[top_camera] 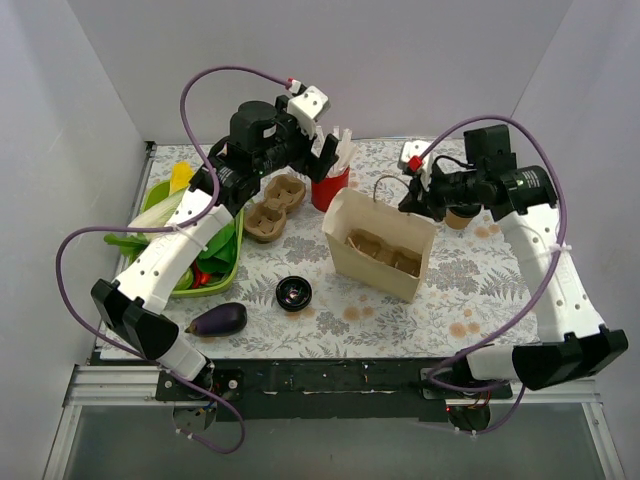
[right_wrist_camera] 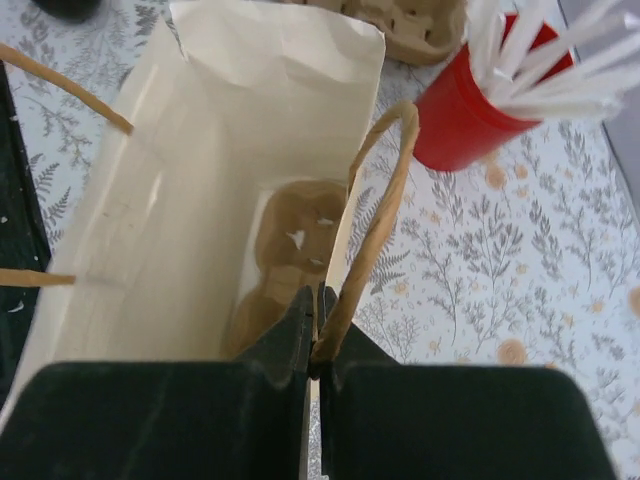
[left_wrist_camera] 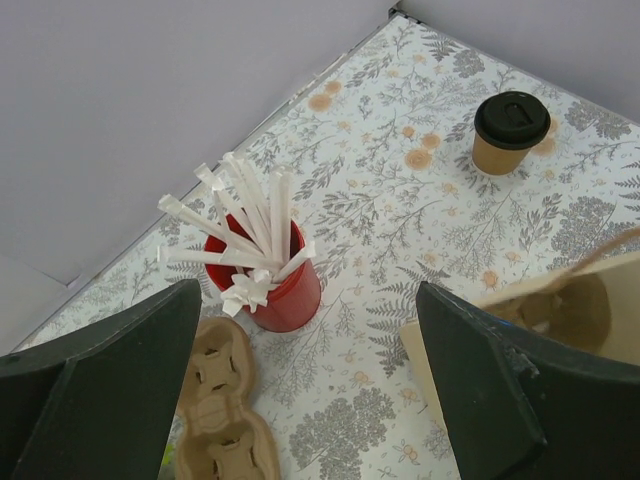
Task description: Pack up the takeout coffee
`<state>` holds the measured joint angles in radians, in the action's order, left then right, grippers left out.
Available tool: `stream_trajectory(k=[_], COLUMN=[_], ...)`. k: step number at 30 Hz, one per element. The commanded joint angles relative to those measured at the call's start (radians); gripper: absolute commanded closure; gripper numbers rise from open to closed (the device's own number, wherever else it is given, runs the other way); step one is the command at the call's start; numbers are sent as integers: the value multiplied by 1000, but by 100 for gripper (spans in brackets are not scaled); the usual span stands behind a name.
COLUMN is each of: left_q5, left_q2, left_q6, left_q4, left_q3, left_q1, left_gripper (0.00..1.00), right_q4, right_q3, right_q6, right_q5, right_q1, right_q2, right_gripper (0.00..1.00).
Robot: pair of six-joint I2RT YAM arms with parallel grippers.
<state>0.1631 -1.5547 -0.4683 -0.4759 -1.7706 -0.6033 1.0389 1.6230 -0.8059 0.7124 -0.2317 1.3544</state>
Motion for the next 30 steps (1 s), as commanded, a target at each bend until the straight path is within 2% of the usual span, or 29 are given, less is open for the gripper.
stream_trajectory(k=[1,6,12,23,30], left_q5=[-8,3,4,-13,-4], left_q2=[67,70,81,125,114], left_q6=[3,-3,-15,-13,-12], left_q4=[22,25,33,40,36], left_q3=[31,60,94,171,152], left_q1=[11,14,16,14,14], left_gripper=[10,10,10,10,10], right_q4=[-17,-10,-5,26,-134], right_q3=[-23,-124,-202,-206,-236], right_q6=[-79,-137,-184,-179,-27], right_q5=[-94,-175,-235,-226,-321], right_q1=[-133,-257,-349,-402,-394], right_q2=[-113,-202,-305,-351,-330], right_gripper=[99,99,99,99,99])
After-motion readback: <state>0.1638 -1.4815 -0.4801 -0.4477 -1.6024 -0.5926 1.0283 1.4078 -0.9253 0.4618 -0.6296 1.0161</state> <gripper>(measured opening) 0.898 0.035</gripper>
